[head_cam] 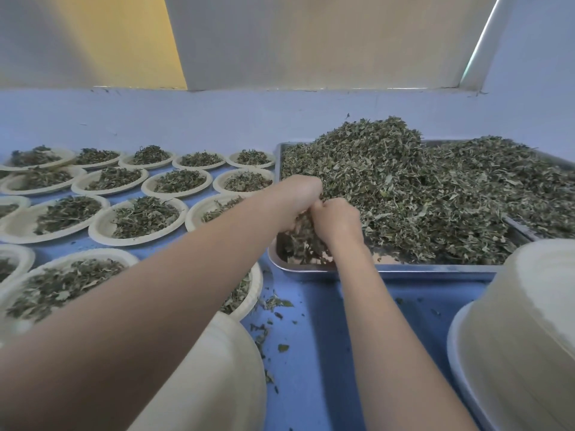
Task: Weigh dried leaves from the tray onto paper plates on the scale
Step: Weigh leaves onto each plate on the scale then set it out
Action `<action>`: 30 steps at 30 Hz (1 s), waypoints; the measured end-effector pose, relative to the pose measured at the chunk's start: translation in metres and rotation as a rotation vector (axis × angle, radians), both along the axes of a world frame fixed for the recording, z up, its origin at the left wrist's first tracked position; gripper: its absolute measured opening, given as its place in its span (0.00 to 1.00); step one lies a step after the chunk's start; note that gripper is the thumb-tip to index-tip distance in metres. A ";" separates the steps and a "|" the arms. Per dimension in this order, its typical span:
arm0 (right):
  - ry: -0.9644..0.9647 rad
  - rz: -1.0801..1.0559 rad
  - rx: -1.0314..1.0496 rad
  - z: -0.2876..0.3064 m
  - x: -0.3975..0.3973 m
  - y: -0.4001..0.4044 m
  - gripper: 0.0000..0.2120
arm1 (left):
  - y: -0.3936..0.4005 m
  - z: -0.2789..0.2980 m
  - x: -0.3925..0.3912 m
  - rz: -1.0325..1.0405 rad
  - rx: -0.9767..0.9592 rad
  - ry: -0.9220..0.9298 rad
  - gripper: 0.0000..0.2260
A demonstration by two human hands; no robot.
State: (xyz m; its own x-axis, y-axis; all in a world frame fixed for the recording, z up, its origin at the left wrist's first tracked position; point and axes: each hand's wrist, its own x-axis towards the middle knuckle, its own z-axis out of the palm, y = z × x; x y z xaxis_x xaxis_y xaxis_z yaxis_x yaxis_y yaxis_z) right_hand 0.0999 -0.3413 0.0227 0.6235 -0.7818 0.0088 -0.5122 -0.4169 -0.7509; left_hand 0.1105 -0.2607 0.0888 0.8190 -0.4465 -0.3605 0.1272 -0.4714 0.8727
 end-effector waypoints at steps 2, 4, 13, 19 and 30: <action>-0.083 -0.045 0.049 0.005 0.000 -0.004 0.19 | 0.002 0.001 0.003 0.064 -0.100 0.139 0.08; -0.159 -0.110 0.094 0.013 0.000 -0.009 0.16 | 0.006 -0.004 0.008 0.041 -0.128 0.171 0.21; -0.347 0.032 -0.146 0.048 -0.011 0.055 0.19 | 0.046 0.003 -0.001 0.116 -0.571 0.496 0.22; -0.372 0.237 -0.249 0.056 -0.034 0.136 0.19 | 0.127 0.001 -0.029 0.146 -0.692 0.451 0.25; -0.311 0.535 -0.313 0.031 -0.092 0.206 0.20 | 0.243 -0.017 -0.095 0.123 -0.567 0.381 0.13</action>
